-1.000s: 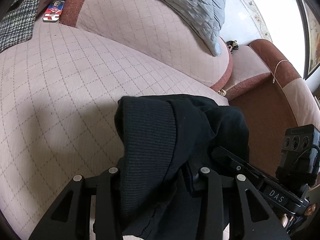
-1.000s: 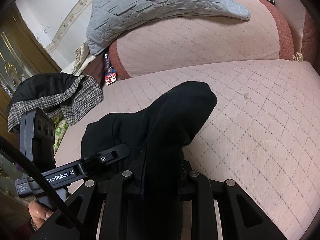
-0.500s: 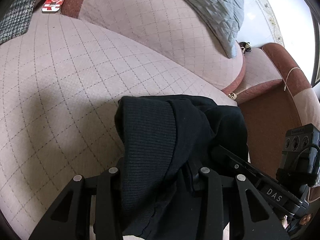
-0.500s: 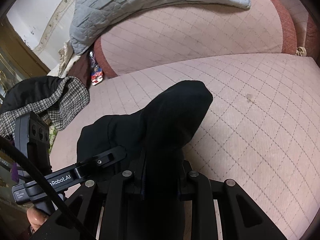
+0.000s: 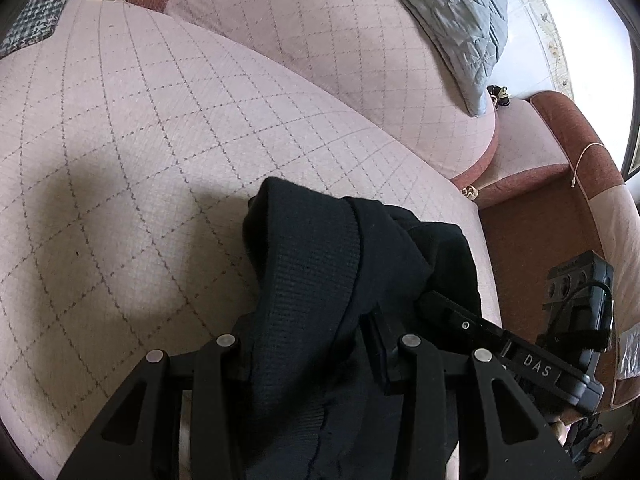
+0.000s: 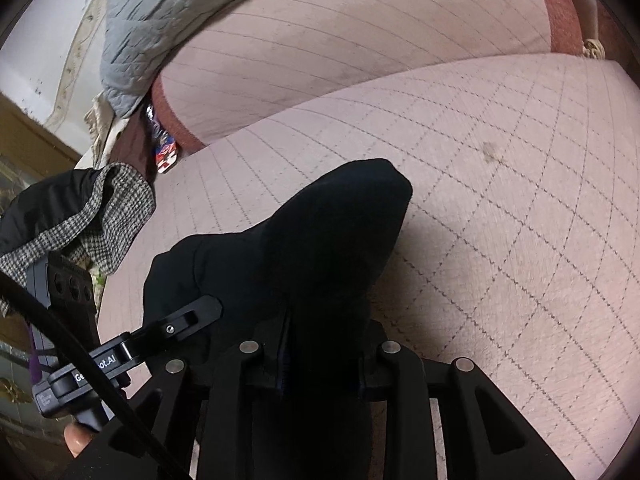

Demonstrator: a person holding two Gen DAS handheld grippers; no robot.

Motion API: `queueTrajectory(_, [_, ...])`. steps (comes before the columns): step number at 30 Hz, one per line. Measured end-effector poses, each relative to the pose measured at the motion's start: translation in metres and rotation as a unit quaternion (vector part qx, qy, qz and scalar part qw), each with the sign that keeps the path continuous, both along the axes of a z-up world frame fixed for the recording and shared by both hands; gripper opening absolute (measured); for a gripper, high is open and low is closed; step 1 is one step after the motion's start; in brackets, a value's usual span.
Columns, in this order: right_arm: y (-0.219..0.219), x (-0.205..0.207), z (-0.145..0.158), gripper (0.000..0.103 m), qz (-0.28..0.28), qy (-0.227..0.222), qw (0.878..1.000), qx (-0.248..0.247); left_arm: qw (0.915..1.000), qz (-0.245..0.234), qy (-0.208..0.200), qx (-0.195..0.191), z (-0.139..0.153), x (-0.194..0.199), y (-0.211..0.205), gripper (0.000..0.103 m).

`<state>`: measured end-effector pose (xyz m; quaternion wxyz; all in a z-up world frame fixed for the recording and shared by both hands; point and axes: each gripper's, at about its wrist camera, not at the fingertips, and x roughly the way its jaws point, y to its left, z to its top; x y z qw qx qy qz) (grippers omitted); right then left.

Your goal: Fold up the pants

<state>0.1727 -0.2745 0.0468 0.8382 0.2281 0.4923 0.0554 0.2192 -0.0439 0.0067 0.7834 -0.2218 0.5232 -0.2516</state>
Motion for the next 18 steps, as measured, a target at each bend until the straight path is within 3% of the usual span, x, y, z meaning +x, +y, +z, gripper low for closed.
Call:
queueTrajectory(6, [-0.008, 0.002, -0.011, 0.045, -0.02, 0.012, 1.0, -0.001, 0.9998, -0.009, 0.014, -0.015, -0.008, 0.005, 0.006, 0.048])
queueTrajectory(12, [0.001, -0.001, 0.013, 0.047, 0.006, -0.01, 0.997, -0.078, 0.9991, -0.034, -0.011, 0.024, 0.018, 0.006, 0.011, 0.051])
queueTrajectory(15, [-0.013, 0.009, 0.014, 0.047, -0.024, -0.006, 0.998, -0.066, 0.9997, -0.014, -0.009, 0.02, 0.021, 0.017, 0.017, 0.056])
queueTrajectory(18, [-0.028, 0.02, 0.006, 0.047, -0.058, 0.007, 0.997, -0.045, 0.9997, 0.01, 0.024, -0.004, 0.009, 0.033, 0.024, 0.056])
